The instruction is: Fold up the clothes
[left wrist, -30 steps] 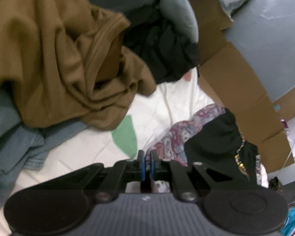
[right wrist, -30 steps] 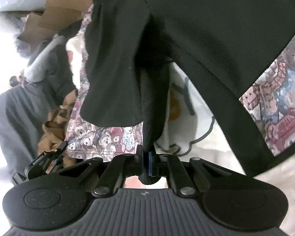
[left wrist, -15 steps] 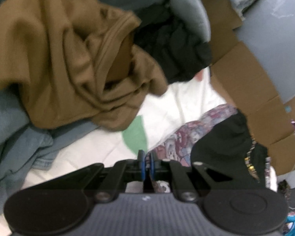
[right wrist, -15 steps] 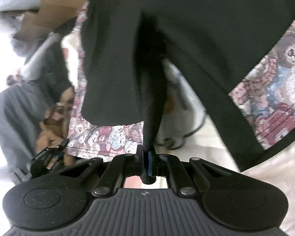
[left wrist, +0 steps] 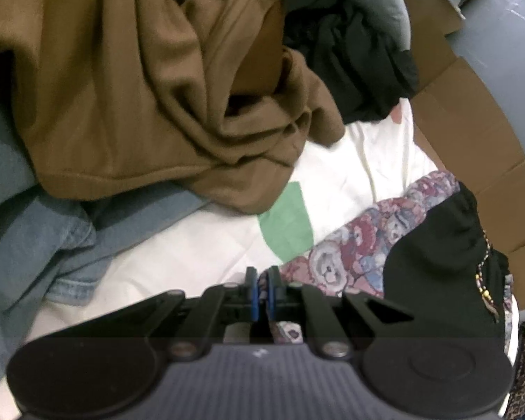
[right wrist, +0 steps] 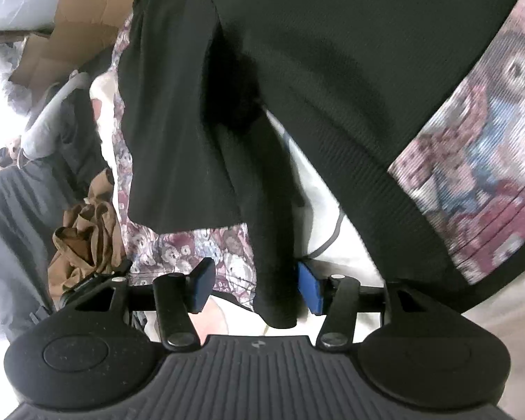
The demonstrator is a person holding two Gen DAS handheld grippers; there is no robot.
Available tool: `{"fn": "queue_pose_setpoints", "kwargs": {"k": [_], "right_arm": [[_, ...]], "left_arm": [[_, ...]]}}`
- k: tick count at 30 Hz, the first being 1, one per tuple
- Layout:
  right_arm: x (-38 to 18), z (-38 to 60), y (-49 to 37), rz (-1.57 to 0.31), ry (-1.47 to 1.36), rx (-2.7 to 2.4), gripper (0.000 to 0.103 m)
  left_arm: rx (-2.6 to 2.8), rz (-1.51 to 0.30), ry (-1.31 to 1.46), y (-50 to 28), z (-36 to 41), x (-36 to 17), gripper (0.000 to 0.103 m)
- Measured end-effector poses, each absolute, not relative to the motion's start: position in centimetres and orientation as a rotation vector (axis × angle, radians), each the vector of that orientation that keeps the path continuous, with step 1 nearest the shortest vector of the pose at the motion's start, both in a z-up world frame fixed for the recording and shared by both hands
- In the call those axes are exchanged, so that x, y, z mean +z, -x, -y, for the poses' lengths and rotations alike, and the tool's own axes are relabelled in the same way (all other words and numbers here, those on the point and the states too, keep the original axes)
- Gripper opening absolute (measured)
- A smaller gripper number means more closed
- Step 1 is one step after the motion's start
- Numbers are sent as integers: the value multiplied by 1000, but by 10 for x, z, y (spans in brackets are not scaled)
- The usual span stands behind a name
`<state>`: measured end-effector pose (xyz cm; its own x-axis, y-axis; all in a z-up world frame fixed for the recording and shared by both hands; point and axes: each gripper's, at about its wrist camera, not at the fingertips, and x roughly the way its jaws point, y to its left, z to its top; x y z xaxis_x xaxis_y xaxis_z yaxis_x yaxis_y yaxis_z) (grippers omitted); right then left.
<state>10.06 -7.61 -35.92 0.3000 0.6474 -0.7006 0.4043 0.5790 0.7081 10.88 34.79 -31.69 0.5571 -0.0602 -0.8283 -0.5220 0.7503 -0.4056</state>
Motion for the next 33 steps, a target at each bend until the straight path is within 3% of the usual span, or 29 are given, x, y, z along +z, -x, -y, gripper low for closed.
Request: {"fn": "queue_pose_setpoints", "kwargs": {"k": [1, 3, 4, 5, 14, 33], "right_arm": [[-362, 72, -100, -1324, -1010, 212, 57], [-365, 65, -99, -1337, -998, 218, 40], [-366, 64, -99, -1343, -990, 217, 11], [-366, 62, -98, -1350, -982, 215, 4], [-342, 78, -88, -1335, -1110, 252, 3], [-363, 68, -89, -1418, -993, 145, 4]], "left_arm": [[299, -957, 694, -107, -348, -317, 6], [294, -957, 706, -103, -349, -315, 6], [290, -956, 714, -101, -350, -313, 6], [284, -956, 724, -99, -350, -308, 6], [264, -934, 752, -97, -343, -266, 6], [380, -1067, 662, -93, -346, -318, 9]]}}
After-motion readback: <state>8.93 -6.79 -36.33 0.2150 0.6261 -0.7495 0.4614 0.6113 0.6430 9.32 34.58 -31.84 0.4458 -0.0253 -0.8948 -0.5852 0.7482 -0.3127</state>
